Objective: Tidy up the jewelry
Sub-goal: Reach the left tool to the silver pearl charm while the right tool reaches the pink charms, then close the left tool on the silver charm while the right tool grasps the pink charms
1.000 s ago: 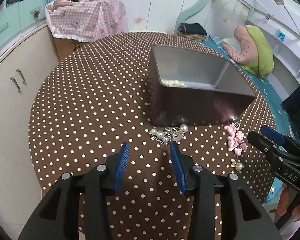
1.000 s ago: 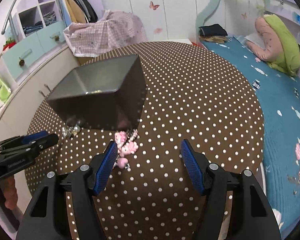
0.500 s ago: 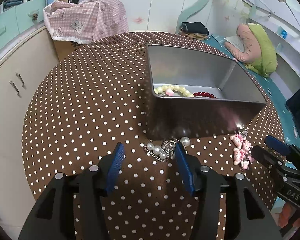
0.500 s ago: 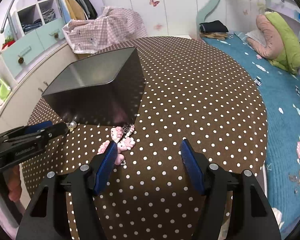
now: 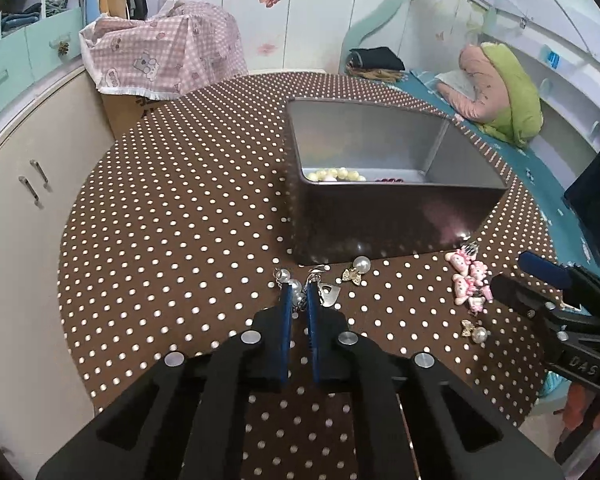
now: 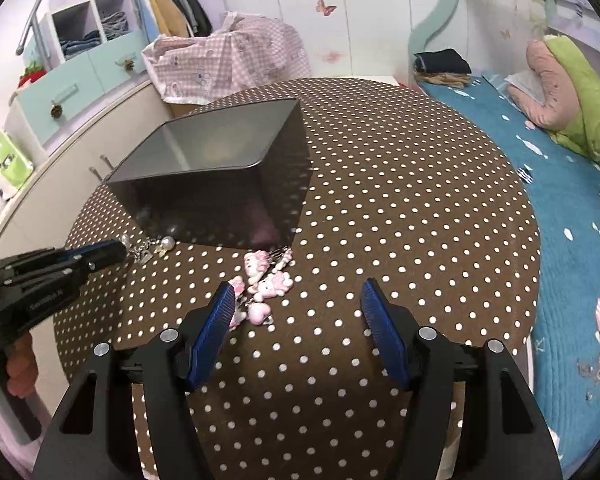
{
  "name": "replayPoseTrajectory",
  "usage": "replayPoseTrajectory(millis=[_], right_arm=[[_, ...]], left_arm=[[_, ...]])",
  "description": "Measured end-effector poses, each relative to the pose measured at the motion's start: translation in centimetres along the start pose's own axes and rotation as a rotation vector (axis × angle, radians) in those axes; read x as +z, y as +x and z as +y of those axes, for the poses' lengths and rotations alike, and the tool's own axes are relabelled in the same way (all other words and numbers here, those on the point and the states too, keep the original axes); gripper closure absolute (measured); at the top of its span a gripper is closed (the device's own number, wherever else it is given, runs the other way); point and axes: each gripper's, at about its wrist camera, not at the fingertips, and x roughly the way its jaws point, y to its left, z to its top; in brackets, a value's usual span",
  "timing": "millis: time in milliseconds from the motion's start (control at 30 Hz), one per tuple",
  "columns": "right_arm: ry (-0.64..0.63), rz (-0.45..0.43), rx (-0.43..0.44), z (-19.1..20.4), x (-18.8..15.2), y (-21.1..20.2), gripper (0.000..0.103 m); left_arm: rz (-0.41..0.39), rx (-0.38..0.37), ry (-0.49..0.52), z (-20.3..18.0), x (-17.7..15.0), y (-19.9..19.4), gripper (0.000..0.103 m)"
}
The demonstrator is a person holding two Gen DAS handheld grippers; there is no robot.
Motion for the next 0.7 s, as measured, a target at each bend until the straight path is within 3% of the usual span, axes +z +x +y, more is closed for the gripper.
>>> replayPoseTrajectory(millis=[233,400,500,567,700], right_arm=[[-0.044,0.006,0.030,1.1,-0.7,-0.5,0.039],[-0.088,0.018,0.060,2.6,-1.2,-0.3,0.041],[-0.110,0.027,0.054,3.1,-1.2,0.2,0.058],[-0.128,0.029,0.068,3.4,-1.2,0.5,0.059],[-0.149,0.032,0.055,3.6,-1.0,0.8,0.082]], left_arm=[[-0.056,-0.011,-0.007,0.7,-0.2,-2.7,0.097],[-0.051,-0.020,-0.014,0.9,-0.5,-3.0,0.097],[-0.036,-0.023,-0.019,0.9,-0.6,-2.6,0.097],[-0.026,-0.024,-0.025,1.0,-0.5,-2.2,0.097],[-0.019,-0.020,-0.039,1.1,-0.7,-1.9,0.097]])
